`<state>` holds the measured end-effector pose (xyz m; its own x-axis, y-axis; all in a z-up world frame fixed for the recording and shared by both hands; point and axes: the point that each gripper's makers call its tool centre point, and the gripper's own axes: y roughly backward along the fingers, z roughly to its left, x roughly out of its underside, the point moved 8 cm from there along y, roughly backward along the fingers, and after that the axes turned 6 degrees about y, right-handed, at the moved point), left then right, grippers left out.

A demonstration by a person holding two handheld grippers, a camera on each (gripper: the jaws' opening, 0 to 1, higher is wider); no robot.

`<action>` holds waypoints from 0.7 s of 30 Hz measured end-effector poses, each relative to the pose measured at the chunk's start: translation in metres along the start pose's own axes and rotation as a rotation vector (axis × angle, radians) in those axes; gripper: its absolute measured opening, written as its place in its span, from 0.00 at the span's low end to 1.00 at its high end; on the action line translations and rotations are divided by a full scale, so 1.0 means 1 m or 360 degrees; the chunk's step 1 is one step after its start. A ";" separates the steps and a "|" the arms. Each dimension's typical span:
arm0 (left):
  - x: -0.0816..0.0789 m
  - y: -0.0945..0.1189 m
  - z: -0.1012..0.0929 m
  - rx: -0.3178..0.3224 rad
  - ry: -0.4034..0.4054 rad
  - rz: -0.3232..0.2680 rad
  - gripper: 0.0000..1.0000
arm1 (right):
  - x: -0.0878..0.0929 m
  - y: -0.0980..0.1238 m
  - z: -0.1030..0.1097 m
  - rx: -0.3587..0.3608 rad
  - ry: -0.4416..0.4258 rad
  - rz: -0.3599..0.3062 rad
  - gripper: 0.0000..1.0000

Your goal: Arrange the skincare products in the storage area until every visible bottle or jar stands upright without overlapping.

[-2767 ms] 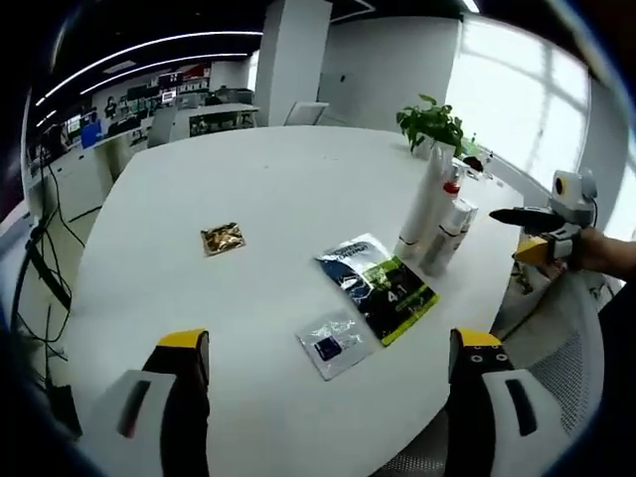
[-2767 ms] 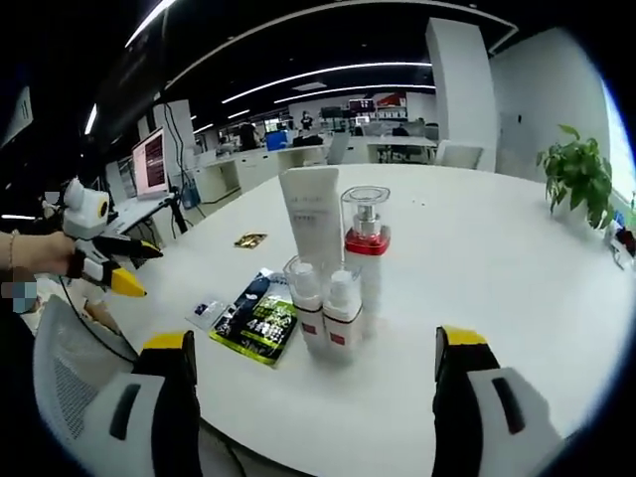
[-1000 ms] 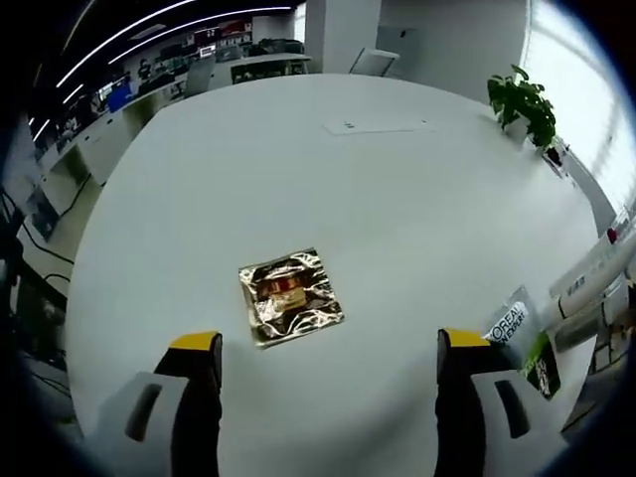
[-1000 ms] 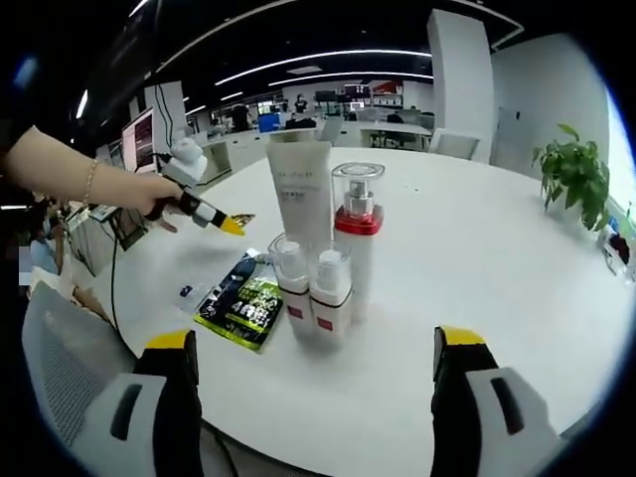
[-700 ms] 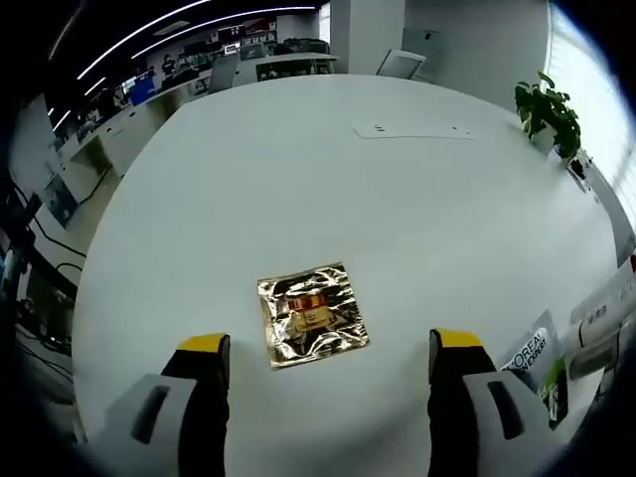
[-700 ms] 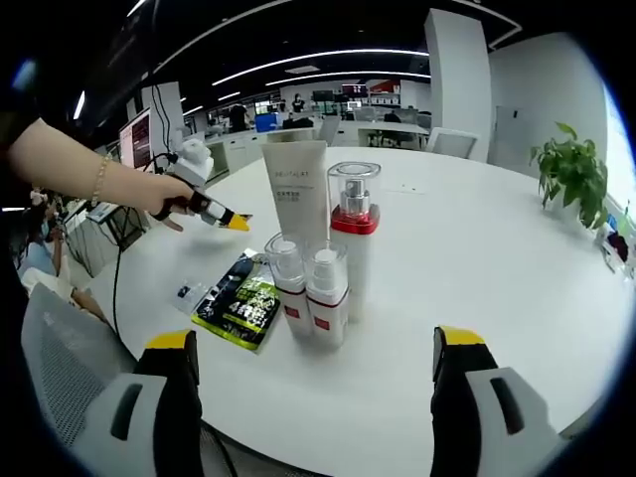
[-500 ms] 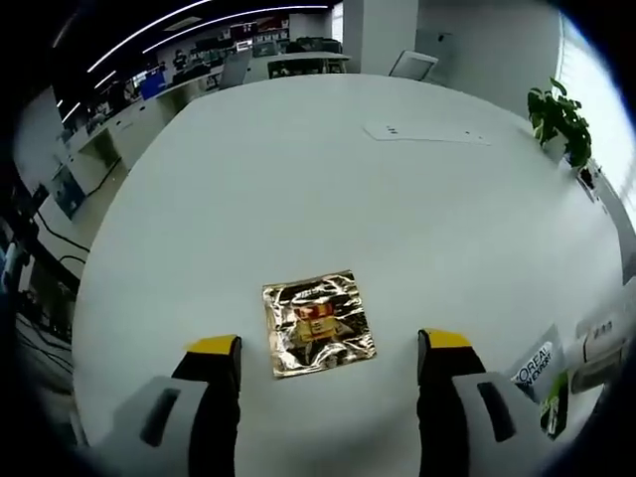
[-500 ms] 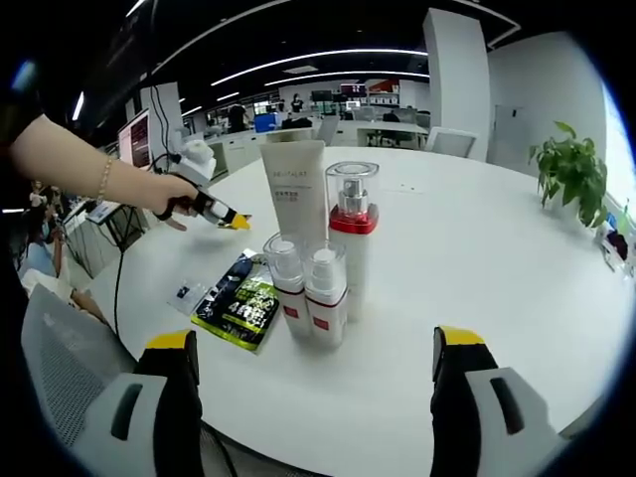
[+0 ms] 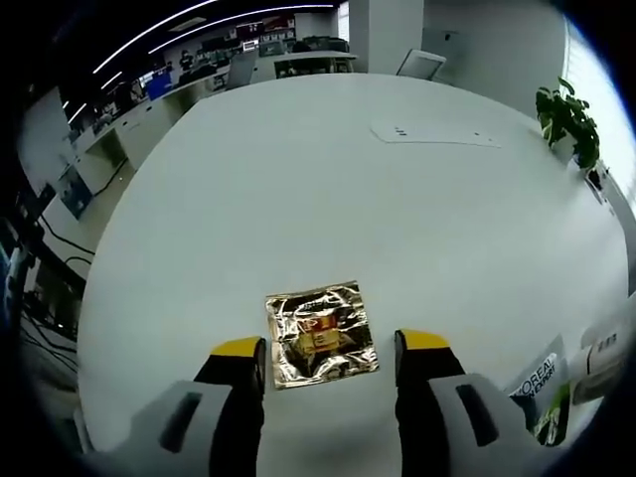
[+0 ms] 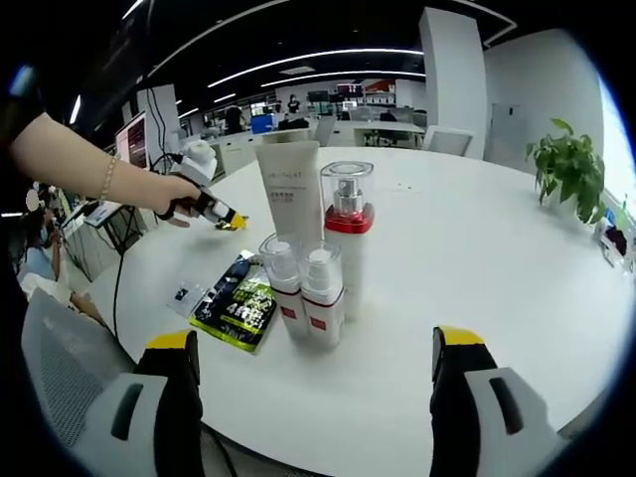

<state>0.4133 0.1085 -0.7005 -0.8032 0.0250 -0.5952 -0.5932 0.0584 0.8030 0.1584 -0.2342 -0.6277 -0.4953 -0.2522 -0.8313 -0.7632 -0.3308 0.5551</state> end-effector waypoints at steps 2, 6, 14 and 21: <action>0.000 0.000 0.000 -0.0001 -0.0002 0.0000 0.47 | 0.000 0.000 0.000 0.0005 0.0000 -0.0001 0.97; 0.000 0.000 0.002 -0.0009 0.0003 0.0004 0.40 | 0.000 0.000 0.000 0.0007 0.0000 -0.0001 0.97; 0.001 0.003 0.000 0.0006 -0.0005 0.0001 0.37 | 0.000 0.000 -0.001 0.0006 -0.0001 -0.0003 0.97; 0.001 0.007 -0.002 0.0060 -0.0020 -0.0026 0.36 | -0.001 0.000 -0.001 0.0007 -0.0003 -0.0012 0.97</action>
<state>0.4084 0.1066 -0.6950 -0.7925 0.0360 -0.6089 -0.6036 0.0966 0.7914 0.1588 -0.2349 -0.6271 -0.4903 -0.2483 -0.8354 -0.7688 -0.3284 0.5488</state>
